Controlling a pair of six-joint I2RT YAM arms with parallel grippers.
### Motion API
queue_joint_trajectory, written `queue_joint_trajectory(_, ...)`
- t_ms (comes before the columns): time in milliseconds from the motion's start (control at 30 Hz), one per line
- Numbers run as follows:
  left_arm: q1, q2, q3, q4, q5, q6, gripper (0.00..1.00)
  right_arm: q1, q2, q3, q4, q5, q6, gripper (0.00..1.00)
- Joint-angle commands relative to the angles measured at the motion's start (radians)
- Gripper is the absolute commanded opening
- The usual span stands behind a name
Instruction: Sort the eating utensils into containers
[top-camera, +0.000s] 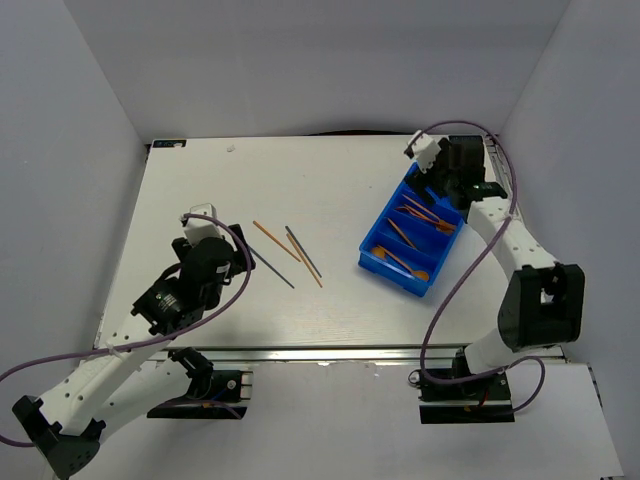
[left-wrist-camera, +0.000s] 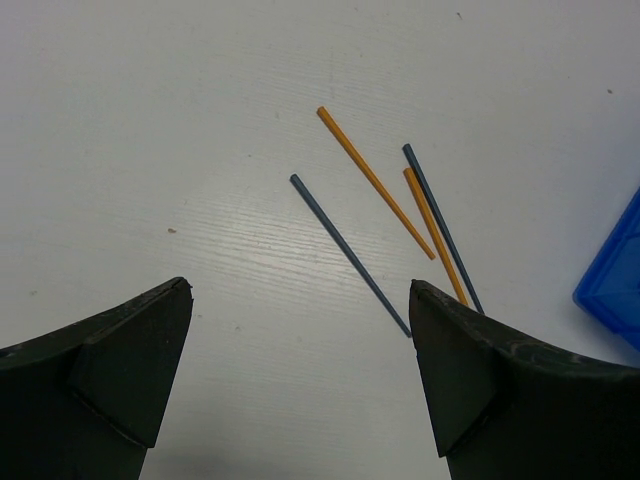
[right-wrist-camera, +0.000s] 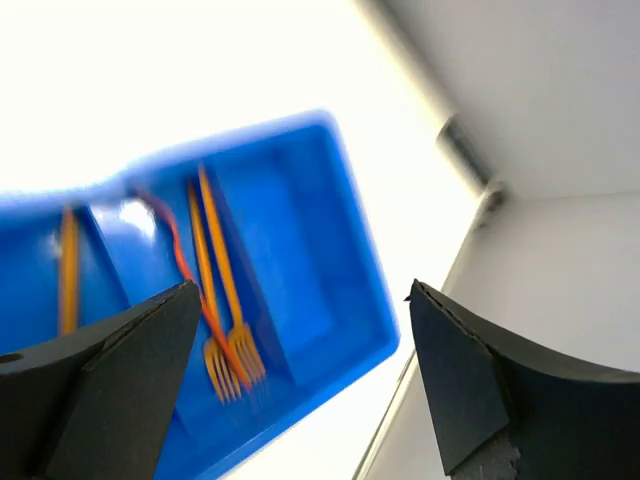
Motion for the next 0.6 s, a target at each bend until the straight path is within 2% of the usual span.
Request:
queue_joint_trajectory(0,-0.001,0.005,0.026,-0.029,-0.093,-0.039,0.98,0.223,-0.1,0.058,0.118,0.209,0.132,0.89)
queue_joint_trajectory(33,-0.001,0.006,0.039,-0.046,-0.13,-0.059,0.98,0.291,-0.116,0.064,0.167,0.343,0.146,0.89)
queue_joint_trajectory(100,0.001,0.01,0.049,-0.101,-0.251,-0.12,0.98,0.487,-0.111,0.083,0.188,0.441,0.177,0.89)
queue_joint_trajectory(133,0.002,0.01,0.063,-0.124,-0.286,-0.144,0.98,0.528,-0.092,0.108,0.2,0.51,0.394,0.89)
queue_joint_trajectory(167,0.002,0.008,0.068,-0.159,-0.32,-0.163,0.98,0.555,-0.073,0.141,0.135,0.457,0.509,0.89)
queue_joint_trajectory(200,0.002,0.0,0.071,-0.169,-0.36,-0.186,0.98,0.556,-0.052,0.176,0.076,0.297,0.571,0.89)
queue_joint_trajectory(233,0.002,-0.006,0.074,-0.176,-0.374,-0.192,0.98,0.552,0.014,0.213,0.027,0.043,0.602,0.89)
queue_joint_trajectory(267,0.004,-0.012,0.075,-0.187,-0.383,-0.197,0.98,0.559,0.059,0.292,-0.043,-0.002,0.681,0.9)
queue_joint_trajectory(333,0.002,-0.033,0.072,-0.193,-0.406,-0.208,0.98,0.615,0.188,0.365,-0.094,0.086,0.766,0.89)
queue_joint_trajectory(367,0.002,-0.038,0.065,-0.184,-0.406,-0.205,0.98,0.655,0.229,0.407,-0.108,0.246,0.821,0.89)
queue_joint_trajectory(400,0.002,-0.044,0.06,-0.173,-0.396,-0.189,0.98,0.666,0.264,0.425,-0.122,0.295,0.843,0.89)
queue_joint_trajectory(500,0.004,-0.035,0.056,-0.155,-0.38,-0.172,0.98,0.672,0.46,0.538,-0.188,0.306,0.921,0.73)
queue_joint_trajectory(533,0.005,-0.018,0.056,-0.159,-0.377,-0.172,0.98,0.672,0.494,0.569,-0.202,0.3,0.924,0.6)
queue_joint_trajectory(567,0.004,-0.007,0.057,-0.166,-0.374,-0.175,0.98,0.672,0.528,0.599,-0.213,0.291,0.929,0.54)
